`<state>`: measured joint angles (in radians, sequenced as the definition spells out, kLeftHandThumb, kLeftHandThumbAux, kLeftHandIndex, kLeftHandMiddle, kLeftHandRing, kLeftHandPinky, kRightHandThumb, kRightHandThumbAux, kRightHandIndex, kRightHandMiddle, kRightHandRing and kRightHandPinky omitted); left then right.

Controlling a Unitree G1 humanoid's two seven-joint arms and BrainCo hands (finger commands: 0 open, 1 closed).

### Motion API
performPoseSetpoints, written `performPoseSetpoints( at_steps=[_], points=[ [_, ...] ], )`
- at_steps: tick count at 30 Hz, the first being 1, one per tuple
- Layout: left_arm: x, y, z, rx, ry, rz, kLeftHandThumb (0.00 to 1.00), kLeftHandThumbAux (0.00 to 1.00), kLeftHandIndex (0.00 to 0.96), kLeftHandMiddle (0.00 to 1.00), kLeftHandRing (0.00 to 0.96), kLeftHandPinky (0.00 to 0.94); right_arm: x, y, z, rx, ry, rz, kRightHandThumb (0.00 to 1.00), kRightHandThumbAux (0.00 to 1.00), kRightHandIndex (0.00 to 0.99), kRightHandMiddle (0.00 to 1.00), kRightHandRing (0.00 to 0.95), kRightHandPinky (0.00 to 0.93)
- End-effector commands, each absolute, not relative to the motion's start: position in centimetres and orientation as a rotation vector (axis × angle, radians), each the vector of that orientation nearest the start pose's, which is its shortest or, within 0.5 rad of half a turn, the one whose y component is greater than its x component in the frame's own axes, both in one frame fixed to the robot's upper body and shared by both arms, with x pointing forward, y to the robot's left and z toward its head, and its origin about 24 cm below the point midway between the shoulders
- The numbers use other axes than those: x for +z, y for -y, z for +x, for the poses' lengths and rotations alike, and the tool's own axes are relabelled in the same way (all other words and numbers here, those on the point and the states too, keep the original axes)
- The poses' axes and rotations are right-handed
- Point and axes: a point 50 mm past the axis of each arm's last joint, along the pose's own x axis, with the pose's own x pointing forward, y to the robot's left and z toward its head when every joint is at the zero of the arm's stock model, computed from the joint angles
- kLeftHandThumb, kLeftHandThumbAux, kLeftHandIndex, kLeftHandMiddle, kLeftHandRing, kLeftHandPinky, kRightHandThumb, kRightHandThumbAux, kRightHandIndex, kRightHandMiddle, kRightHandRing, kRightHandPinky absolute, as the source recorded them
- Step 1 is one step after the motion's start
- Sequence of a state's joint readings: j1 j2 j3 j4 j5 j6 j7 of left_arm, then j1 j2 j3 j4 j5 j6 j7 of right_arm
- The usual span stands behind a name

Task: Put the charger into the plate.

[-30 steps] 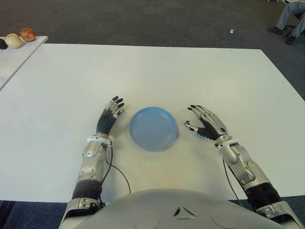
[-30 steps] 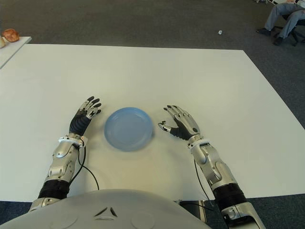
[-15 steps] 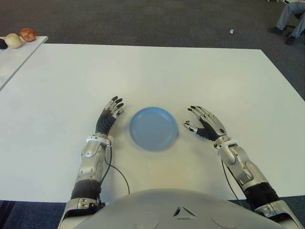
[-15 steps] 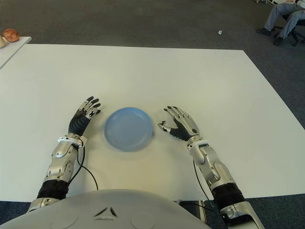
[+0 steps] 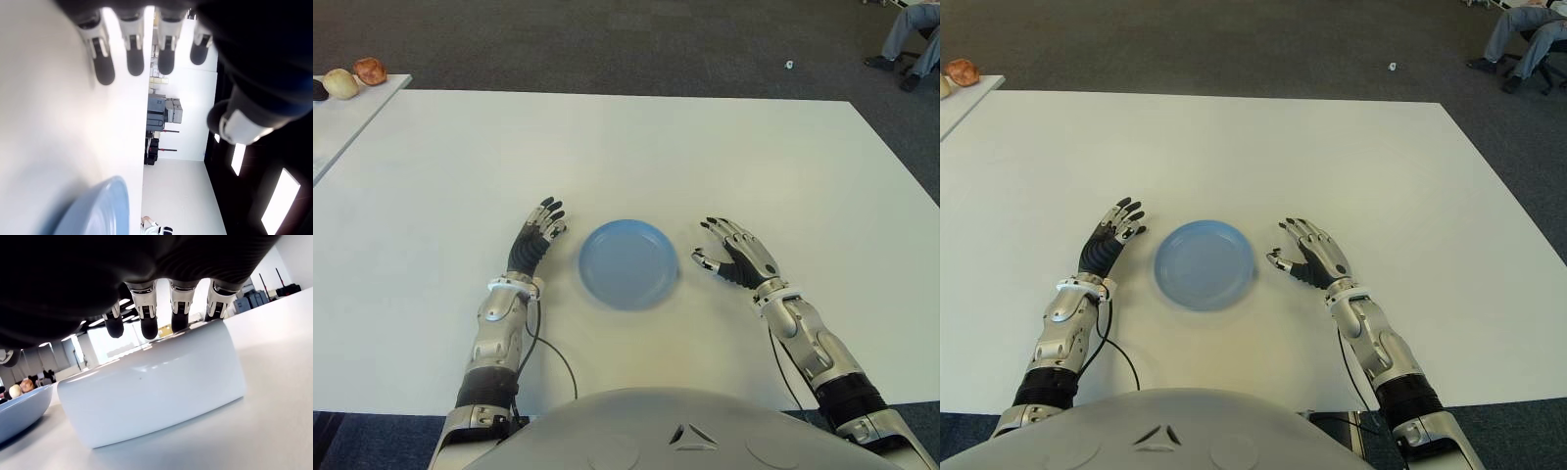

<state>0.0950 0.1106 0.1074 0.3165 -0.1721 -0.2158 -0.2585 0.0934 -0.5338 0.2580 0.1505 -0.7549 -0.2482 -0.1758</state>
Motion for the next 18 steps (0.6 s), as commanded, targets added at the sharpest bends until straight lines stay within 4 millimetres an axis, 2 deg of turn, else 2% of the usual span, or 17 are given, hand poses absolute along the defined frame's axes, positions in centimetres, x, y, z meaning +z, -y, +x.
performPoseSetpoints(
  at_steps=[1,12,18],
  points=[
    [-3.7,-20.3,20.9,-0.055,-0.241,-0.071,0.000,0.621,0.057,0.103,0.110,0.136,0.4,19.6,21.8,0.339,0.101,-1.234,0.274,0.131,0.000,0.000,0.000,0.000],
    [-3.5,-20.6,21.1,-0.073,-0.233,-0.047,0.000,0.612,0.043,0.095,0.100,0.120,-0.4,20.5,21.3,0.329,0.083,-1.247,0.272,0.138,0.000,0.000,0.000,0.000],
    [-3.3,-20.8,21.1,-0.071,-0.228,-0.043,0.000,0.614,0.046,0.097,0.102,0.127,-2.6,21.9,20.7,0.295,0.054,-1.283,0.285,0.135,0.000,0.000,0.000,0.000]
  ],
)
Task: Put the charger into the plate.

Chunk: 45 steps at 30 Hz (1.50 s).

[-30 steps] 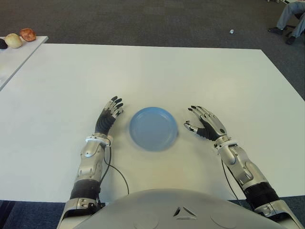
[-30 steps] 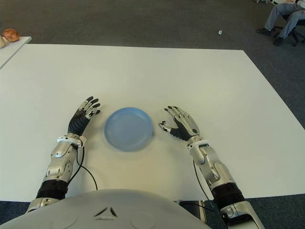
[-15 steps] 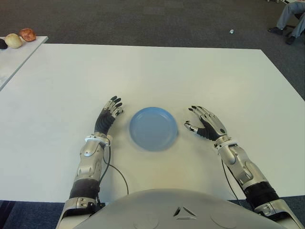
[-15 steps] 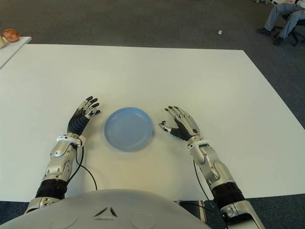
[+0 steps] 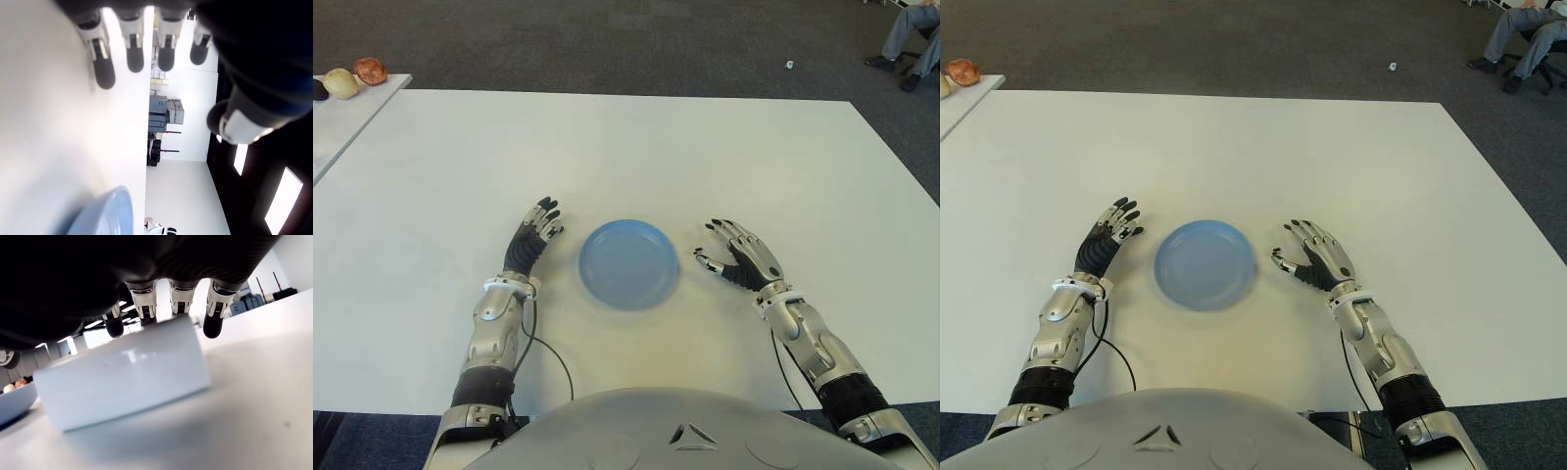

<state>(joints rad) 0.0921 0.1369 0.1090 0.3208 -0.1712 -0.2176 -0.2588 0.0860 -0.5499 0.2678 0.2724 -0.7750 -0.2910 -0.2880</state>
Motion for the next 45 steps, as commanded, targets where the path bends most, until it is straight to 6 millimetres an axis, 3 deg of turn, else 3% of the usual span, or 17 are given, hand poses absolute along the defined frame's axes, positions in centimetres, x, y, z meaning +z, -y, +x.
performPoseSetpoints(
  at_steps=[1,45],
  points=[
    [-3.3,-20.9,21.1,-0.070,-0.226,-0.043,0.000,0.615,0.046,0.097,0.102,0.128,-2.8,22.0,20.7,0.291,0.051,-1.288,0.286,0.134,0.000,0.000,0.000,0.000],
    [-1.9,-21.8,21.3,-0.077,-0.212,0.010,0.000,0.592,0.044,0.105,0.103,0.109,-4.4,22.6,19.8,0.293,0.128,-1.470,0.288,0.158,0.000,0.000,0.000,0.000]
  ],
)
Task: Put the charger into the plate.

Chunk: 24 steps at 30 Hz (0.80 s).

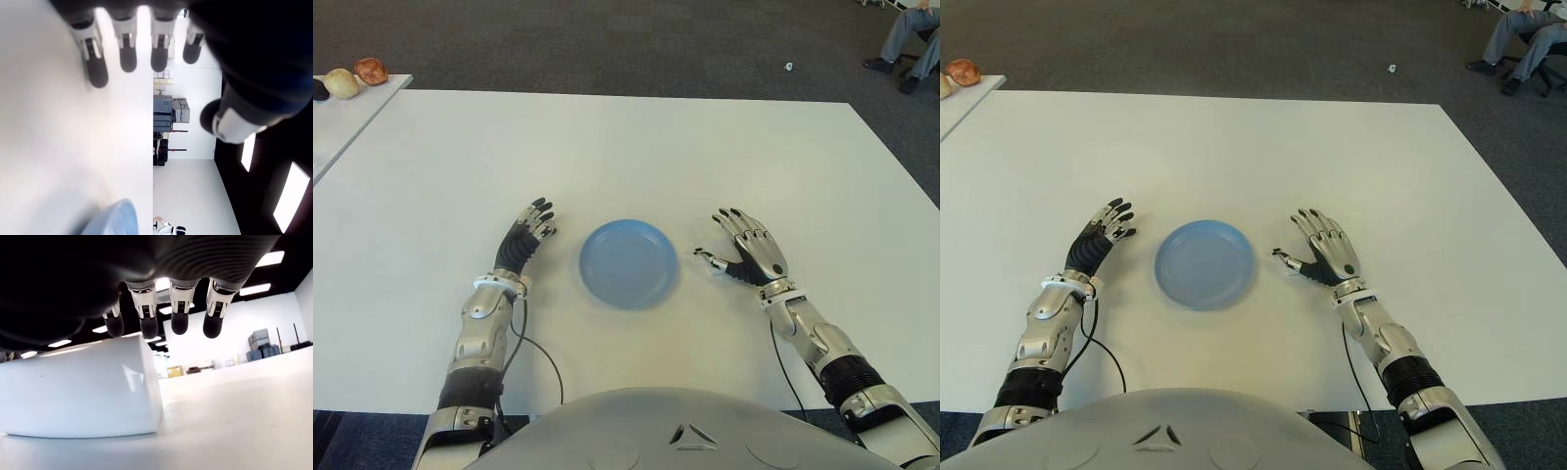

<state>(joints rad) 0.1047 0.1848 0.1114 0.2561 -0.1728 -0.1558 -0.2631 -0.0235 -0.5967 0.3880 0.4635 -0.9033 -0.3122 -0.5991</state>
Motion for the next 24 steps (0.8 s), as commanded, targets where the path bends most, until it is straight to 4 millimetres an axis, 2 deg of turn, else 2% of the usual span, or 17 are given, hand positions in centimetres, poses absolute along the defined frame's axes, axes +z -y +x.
performPoseSetpoints(
  at_steps=[1,24],
  points=[
    [-1.87,-21.74,21.33,-0.078,-0.212,0.010,0.000,0.591,0.044,0.105,0.103,0.109,-4.35,22.68,19.79,0.293,0.132,-1.474,0.288,0.157,0.000,0.000,0.000,0.000],
    [-1.92,-21.17,21.30,-0.076,-0.223,-0.023,0.000,0.598,0.035,0.101,0.107,0.124,-3.38,22.66,19.87,0.297,0.192,-1.487,0.281,0.150,0.000,0.000,0.000,0.000]
  ],
)
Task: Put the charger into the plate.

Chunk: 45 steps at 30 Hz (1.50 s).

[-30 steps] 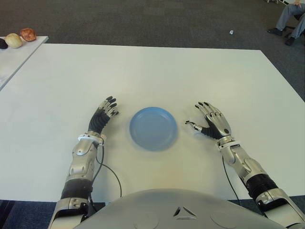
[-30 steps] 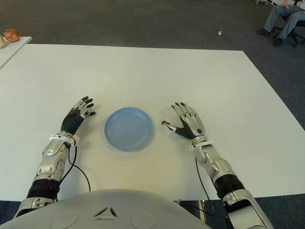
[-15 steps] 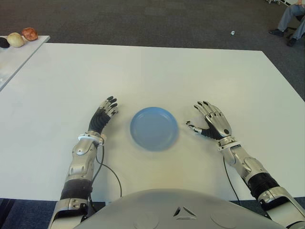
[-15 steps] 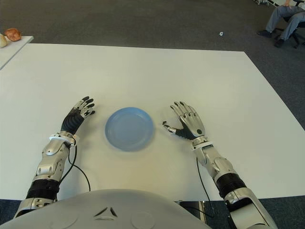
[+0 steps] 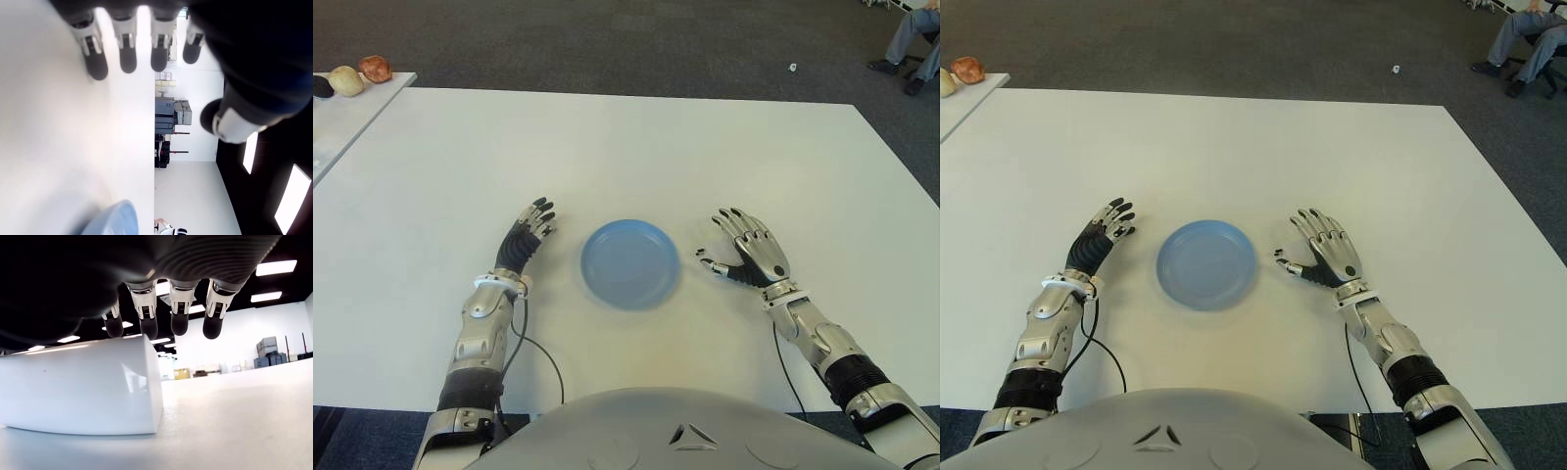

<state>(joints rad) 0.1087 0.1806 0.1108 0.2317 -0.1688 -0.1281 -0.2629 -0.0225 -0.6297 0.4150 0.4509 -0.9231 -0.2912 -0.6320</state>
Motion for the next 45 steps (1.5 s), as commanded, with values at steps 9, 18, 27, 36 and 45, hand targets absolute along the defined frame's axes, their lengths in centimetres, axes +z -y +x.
performPoseSetpoints(
  at_steps=[9,18,27,36,45],
  points=[
    [-2.1,-21.2,21.3,-0.073,-0.231,-0.039,0.000,0.604,0.042,0.102,0.109,0.131,-2.7,22.0,19.6,0.325,0.201,-1.436,0.283,0.153,0.000,0.000,0.000,0.000],
    [-2.2,-21.1,21.4,-0.073,-0.231,-0.055,0.000,0.608,0.052,0.110,0.118,0.137,-1.4,21.3,19.8,0.418,0.137,-1.322,0.265,0.168,0.000,0.000,0.000,0.000],
    [-2.3,-21.0,21.6,-0.086,-0.230,-0.061,0.000,0.607,0.051,0.108,0.115,0.134,0.1,20.9,20.0,0.502,0.071,-1.270,0.240,0.164,0.000,0.000,0.000,0.000],
    [-2.2,-20.9,21.7,-0.086,-0.228,-0.075,0.000,0.610,0.054,0.114,0.118,0.134,1.9,20.2,20.2,0.601,0.044,-1.233,0.237,0.166,0.000,0.000,0.000,0.000],
    [-2.2,-20.7,21.7,-0.089,-0.227,-0.083,0.000,0.613,0.052,0.114,0.120,0.135,3.0,19.8,20.7,0.709,-0.004,-1.225,0.244,0.168,0.000,0.000,0.000,0.000]
  ],
)
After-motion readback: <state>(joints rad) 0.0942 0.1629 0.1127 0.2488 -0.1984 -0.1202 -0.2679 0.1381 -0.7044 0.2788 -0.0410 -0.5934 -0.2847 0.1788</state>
